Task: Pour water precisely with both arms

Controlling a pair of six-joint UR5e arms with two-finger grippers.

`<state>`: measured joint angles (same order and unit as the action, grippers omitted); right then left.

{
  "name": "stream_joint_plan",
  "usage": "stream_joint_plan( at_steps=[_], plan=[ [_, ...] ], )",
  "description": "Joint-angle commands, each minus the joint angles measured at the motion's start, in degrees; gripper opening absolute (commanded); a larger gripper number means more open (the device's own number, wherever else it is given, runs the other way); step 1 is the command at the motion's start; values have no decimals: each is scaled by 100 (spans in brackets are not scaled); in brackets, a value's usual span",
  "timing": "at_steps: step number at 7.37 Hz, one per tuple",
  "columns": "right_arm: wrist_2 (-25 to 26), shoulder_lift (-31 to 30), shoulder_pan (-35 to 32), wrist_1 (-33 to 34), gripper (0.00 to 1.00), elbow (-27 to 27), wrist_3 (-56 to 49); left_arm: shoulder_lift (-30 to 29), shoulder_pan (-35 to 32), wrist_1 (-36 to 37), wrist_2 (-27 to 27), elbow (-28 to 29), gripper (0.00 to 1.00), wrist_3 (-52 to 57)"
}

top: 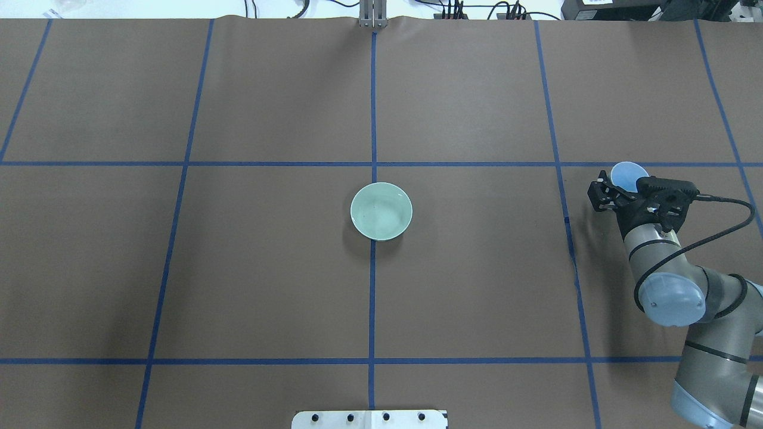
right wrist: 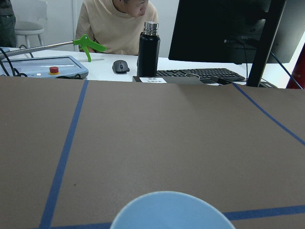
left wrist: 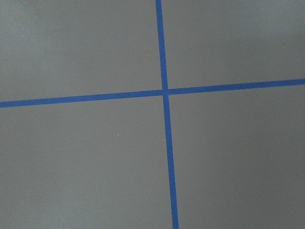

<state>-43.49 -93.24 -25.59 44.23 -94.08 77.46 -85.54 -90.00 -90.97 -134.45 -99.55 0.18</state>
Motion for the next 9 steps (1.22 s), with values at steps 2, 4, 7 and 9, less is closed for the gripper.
stream_joint_plan(
  at_steps=[2,4,7,9],
  plan=[
    [25,-114,-42,6,100,-494,-142,-7,9,0,6,15,100,-9],
    [-734,-98,-558,15,100,-829,-807,-41,9,9,-2,-20,100,-87],
    [-3105,157,-1989,85,100,-813,-2073,-156,53,-253,6,-265,100,-475],
    [-4905,166,-3087,277,100,-778,-2985,-182,61,-1034,-2,-231,100,-527]
  ],
)
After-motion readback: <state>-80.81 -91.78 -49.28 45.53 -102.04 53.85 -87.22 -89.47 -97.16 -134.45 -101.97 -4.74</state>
